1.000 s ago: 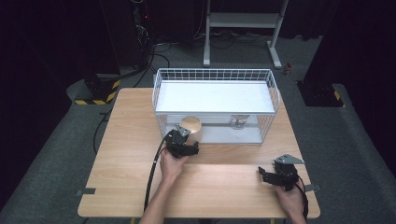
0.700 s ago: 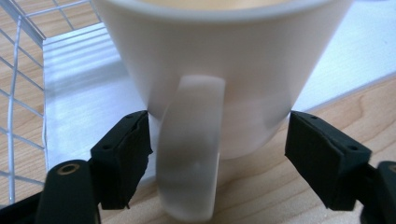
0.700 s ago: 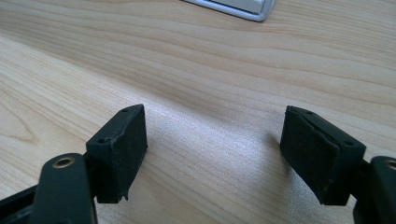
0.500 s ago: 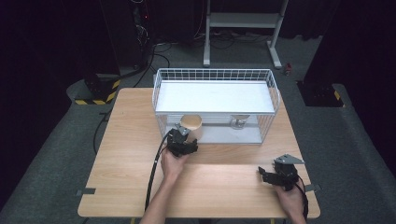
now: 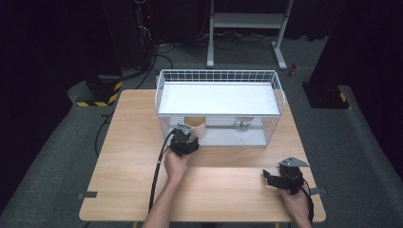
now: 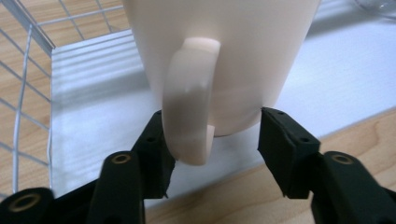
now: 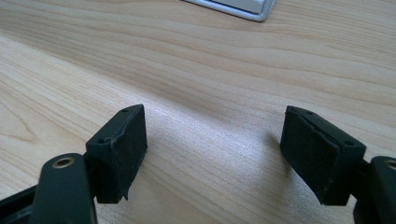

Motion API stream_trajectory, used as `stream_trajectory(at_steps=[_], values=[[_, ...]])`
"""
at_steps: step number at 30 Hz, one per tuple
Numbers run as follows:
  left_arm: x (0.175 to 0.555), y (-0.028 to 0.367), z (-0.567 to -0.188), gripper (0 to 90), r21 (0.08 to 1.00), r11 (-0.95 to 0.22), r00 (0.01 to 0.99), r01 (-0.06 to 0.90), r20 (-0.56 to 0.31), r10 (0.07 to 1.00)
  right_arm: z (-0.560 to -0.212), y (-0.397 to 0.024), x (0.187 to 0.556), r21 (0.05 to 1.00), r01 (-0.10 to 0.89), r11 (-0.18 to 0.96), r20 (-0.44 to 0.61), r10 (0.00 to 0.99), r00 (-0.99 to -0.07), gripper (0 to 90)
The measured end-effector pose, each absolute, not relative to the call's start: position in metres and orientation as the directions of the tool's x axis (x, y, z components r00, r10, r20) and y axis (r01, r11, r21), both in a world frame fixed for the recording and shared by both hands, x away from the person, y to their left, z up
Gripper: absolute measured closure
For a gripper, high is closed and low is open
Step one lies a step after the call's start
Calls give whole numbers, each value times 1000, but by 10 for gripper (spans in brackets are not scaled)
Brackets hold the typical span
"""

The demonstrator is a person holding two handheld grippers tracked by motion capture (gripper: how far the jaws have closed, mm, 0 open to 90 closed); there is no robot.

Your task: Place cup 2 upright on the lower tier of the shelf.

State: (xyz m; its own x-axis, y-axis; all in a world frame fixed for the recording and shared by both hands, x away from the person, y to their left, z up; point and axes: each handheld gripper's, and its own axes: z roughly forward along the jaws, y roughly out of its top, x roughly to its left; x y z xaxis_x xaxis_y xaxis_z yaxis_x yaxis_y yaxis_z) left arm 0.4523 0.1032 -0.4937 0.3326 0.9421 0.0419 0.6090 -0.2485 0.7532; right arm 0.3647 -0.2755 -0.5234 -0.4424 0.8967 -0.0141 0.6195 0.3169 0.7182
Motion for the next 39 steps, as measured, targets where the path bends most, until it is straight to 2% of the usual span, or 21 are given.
stream_trajectory(at_steps=[7, 15, 24, 30, 35, 39], values=[[460, 103, -497, 592, 757, -217, 316, 617, 14, 949, -523, -276, 365, 718, 619, 318, -15, 896, -444, 228], [466, 104, -501, 663, 759, -206, 305, 618, 11, 952, -523, -276, 365, 719, 619, 318, -14, 896, -444, 228], [475, 99, -501, 691, 740, -213, 281, 638, 34, 959, -523, -276, 365, 718, 619, 317, -14, 896, -443, 228], [479, 97, -503, 699, 743, -181, 261, 644, 9, 965, -523, -276, 365, 718, 620, 316, -14, 897, -442, 229], [481, 98, -501, 661, 751, -178, 267, 635, 3, 964, -523, -275, 364, 717, 622, 315, -12, 898, -440, 228], [478, 99, -497, 475, 761, -165, 274, 627, -17, 962, -523, -276, 364, 718, 619, 317, -14, 897, -442, 228]])
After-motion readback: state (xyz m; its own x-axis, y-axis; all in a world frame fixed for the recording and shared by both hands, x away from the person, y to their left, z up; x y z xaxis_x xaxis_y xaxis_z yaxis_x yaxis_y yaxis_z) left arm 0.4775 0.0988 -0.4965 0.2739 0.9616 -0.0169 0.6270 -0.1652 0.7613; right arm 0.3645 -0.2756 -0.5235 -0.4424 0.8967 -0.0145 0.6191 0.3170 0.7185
